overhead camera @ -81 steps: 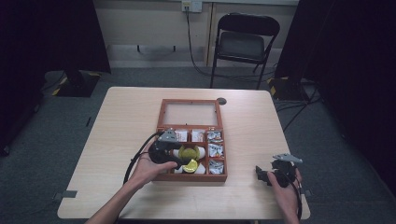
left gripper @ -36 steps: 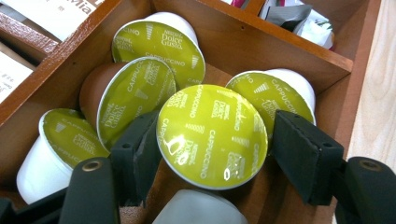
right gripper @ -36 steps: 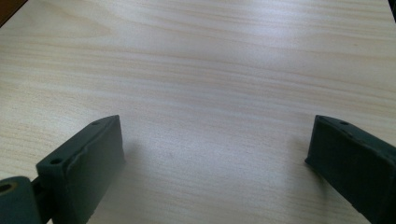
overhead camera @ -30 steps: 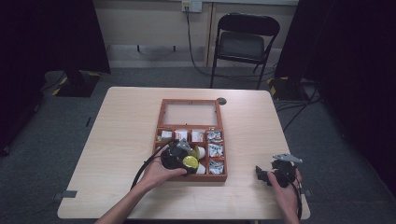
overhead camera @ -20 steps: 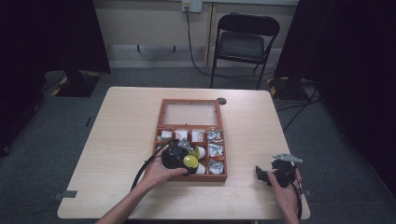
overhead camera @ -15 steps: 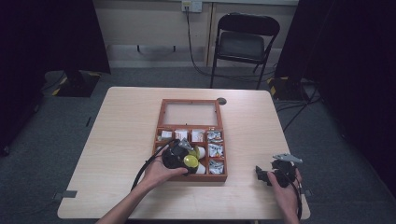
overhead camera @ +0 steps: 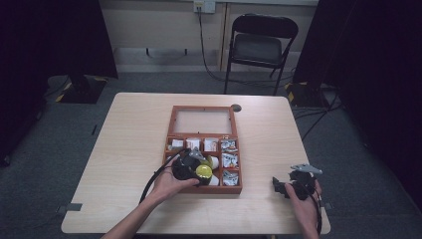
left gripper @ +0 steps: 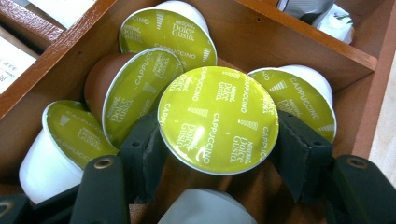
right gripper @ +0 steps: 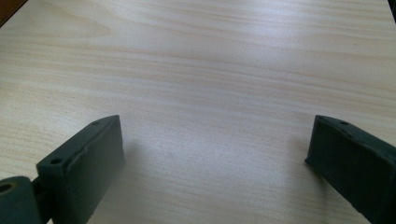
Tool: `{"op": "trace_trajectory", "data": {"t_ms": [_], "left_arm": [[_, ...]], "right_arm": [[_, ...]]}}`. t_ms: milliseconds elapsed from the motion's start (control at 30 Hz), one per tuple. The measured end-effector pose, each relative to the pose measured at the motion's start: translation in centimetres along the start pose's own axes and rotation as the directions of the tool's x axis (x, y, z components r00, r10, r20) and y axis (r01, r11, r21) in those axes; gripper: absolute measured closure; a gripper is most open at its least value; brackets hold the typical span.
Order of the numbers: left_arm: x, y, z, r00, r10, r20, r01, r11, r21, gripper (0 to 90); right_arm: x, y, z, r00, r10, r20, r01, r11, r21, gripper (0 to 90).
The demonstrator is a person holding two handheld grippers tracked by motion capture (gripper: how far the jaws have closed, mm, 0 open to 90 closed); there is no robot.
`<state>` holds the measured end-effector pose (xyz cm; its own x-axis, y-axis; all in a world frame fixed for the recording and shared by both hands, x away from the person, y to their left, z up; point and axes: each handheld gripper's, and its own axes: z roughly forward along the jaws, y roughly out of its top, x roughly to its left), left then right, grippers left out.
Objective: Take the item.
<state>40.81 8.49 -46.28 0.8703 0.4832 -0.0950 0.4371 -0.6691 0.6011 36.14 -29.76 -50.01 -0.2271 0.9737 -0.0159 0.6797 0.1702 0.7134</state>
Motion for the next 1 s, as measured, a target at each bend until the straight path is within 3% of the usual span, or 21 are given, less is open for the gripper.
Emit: {"op": "trace_trajectory", "data": {"t_ms": [500, 1000], "left_arm": [[0.4, -0.4, -1.0, 0.9998, -0.018, 0.001, 0.019, 0.9979, -0.062, 38.9], [-0.1, 0.0, -1.8, 0.9998, 0.015, 0.012, -0.014, 0.9908, -0.135, 38.9]], "right_arm": [[0.0, 0.0, 0.0, 1.0000, 0.000, 0.000, 0.000, 1.000, 0.000, 3.0], [0.0, 0.0, 0.0, 1.0000, 0.000, 0.000, 0.000, 1.000, 0.000, 3.0]]}}
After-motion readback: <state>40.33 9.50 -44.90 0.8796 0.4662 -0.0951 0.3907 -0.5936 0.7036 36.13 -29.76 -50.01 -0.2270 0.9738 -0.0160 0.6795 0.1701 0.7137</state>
